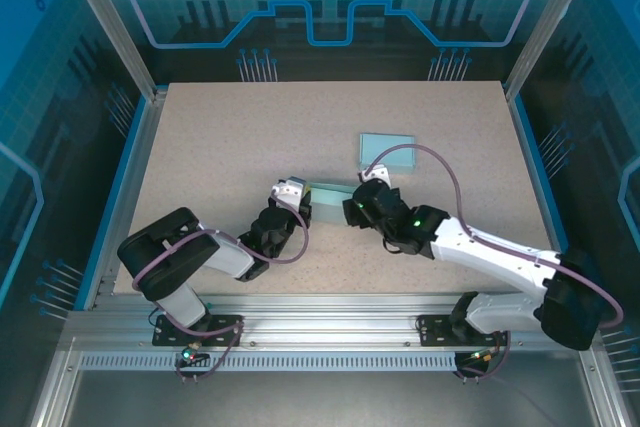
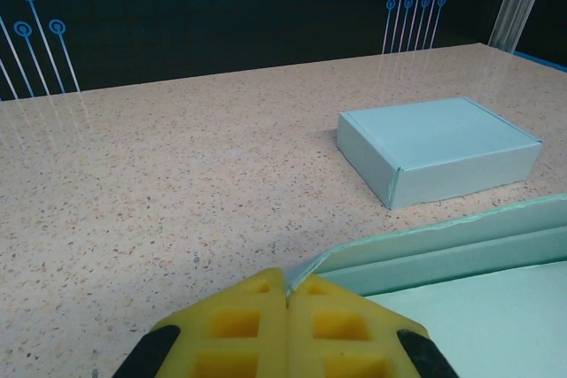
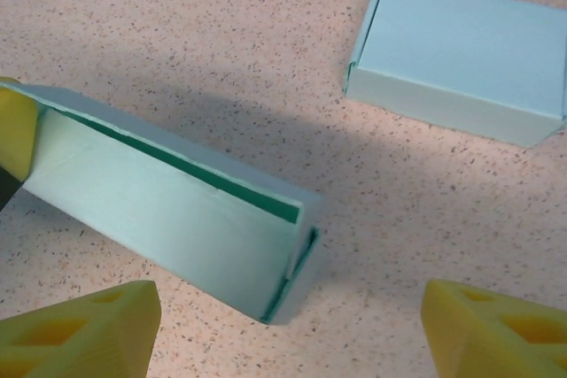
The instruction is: Fold the paper box
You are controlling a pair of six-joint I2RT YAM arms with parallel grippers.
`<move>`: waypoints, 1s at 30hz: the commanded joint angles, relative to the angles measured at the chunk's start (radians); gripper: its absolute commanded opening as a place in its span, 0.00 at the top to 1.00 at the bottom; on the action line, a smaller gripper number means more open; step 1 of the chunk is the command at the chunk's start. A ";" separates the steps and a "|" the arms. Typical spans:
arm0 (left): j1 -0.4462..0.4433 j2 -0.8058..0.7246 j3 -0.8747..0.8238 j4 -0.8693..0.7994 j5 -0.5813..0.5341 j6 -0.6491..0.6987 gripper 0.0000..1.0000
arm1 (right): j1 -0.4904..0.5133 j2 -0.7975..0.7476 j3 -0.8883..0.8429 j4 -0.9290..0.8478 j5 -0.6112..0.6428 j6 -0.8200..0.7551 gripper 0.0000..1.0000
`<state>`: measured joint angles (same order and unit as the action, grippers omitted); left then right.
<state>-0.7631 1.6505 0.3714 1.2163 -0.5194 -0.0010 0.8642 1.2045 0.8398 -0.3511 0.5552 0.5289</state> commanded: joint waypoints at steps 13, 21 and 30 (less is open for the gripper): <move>-0.026 -0.005 0.047 -0.076 -0.032 0.050 1.00 | -0.068 -0.100 -0.073 0.208 -0.368 -0.658 0.00; -0.030 -0.015 0.058 -0.096 -0.041 0.058 1.00 | -0.069 0.036 -0.034 0.190 -0.272 -0.807 0.00; -0.035 -0.012 0.066 -0.106 -0.039 0.065 1.00 | -0.068 0.198 0.060 0.193 -0.177 -0.883 0.00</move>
<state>-0.7887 1.6478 0.4187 1.1339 -0.5465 0.0502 0.8036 1.3792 0.8440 -0.1806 0.3264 -0.3073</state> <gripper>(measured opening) 0.058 0.997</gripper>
